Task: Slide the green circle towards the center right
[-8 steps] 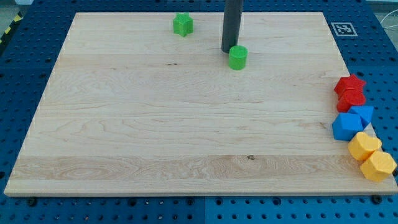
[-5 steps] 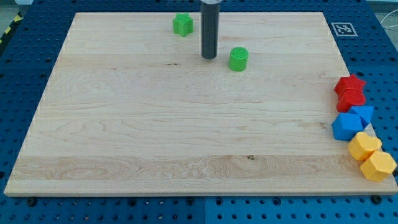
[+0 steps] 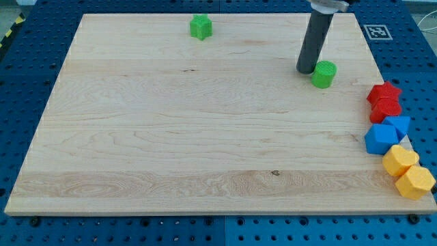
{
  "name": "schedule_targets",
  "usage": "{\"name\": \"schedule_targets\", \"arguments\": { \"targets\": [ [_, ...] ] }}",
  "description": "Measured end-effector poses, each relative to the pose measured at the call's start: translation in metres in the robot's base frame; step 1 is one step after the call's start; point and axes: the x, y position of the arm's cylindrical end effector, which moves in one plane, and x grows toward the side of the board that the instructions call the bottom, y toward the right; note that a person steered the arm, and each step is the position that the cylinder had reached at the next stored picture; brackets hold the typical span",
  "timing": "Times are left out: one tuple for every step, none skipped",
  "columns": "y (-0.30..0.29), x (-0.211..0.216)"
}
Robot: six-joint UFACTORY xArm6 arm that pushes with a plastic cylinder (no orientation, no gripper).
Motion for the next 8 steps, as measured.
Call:
{"name": "schedule_targets", "arguments": {
  "targets": [
    [-0.008,0.022],
    [0.002,0.027],
    [0.022,0.027],
    [0.039,0.027],
    [0.040,0.028],
    [0.012,0.029],
    [0.001,0.004],
    [0.033,-0.012]
  ]
}}
